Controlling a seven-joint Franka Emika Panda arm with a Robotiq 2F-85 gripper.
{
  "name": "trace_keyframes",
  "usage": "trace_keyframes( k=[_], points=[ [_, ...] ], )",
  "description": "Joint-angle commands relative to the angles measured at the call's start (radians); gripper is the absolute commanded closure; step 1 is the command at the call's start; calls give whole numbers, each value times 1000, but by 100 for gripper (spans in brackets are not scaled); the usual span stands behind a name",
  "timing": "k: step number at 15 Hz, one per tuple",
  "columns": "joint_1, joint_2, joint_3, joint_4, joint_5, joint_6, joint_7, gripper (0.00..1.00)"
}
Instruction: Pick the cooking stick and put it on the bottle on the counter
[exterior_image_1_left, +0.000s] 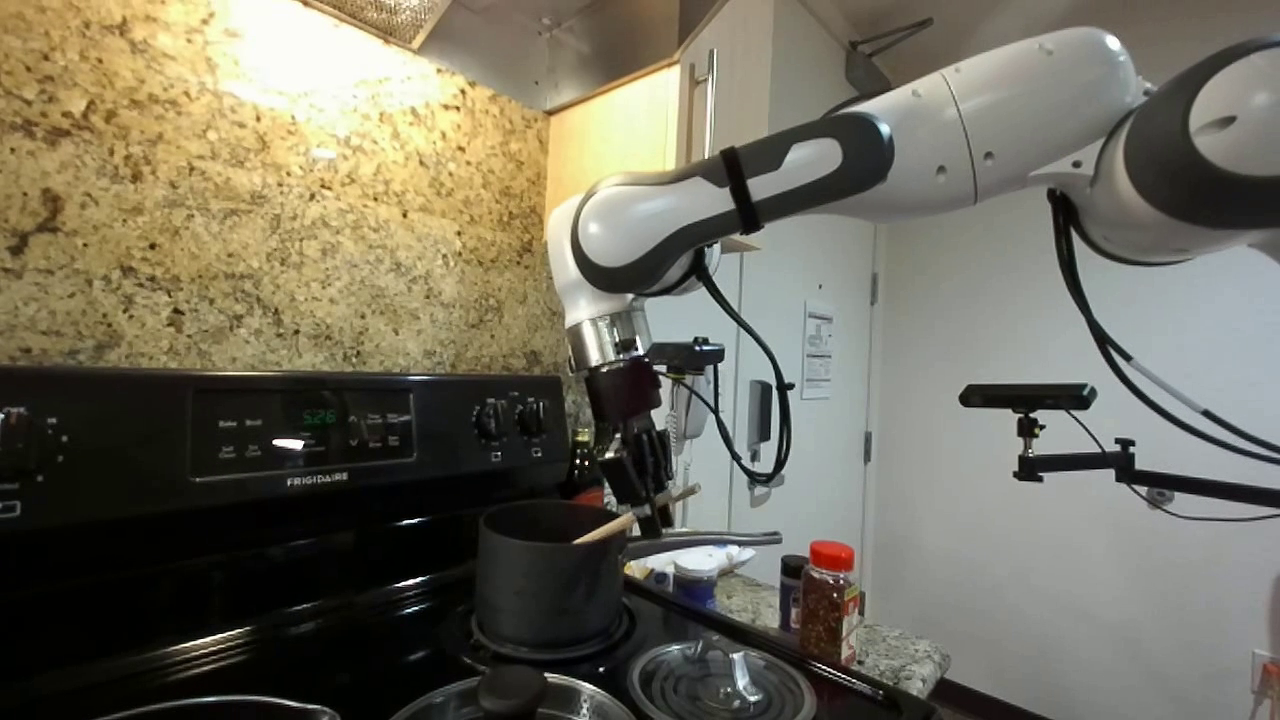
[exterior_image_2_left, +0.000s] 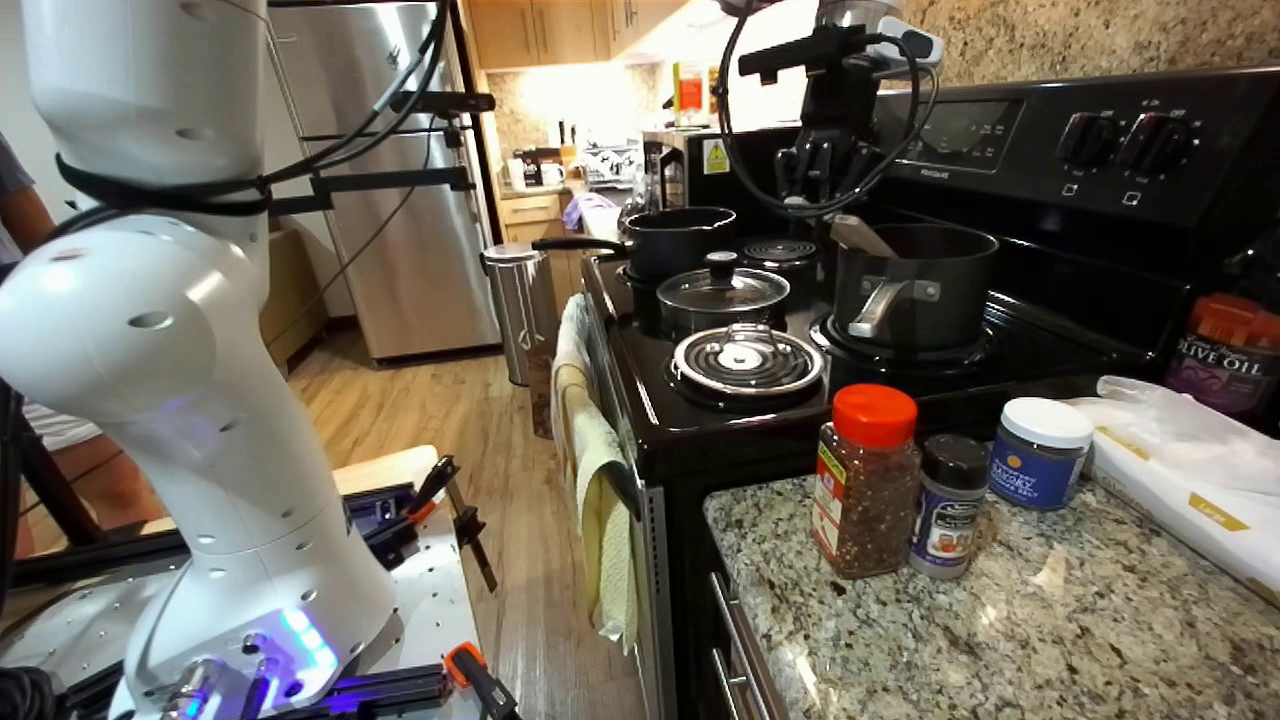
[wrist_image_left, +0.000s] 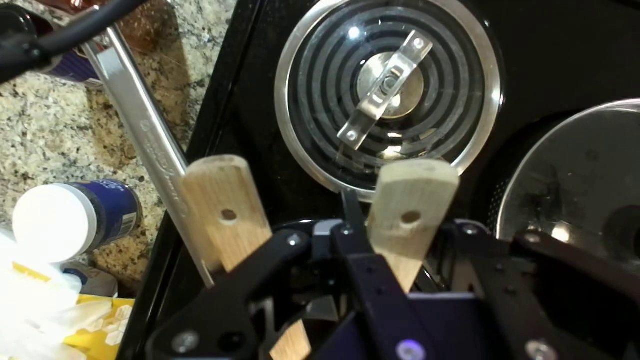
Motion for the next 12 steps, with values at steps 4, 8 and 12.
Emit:
trace_keyframes(
  k=[4,8,12],
  points=[
    [-2,16,5,55,-15,-54,-24,100],
    [-1,20,5,71,-21,-62,-24,100],
    [0,23,4,81,-22,-70,-18,68]
  ],
)
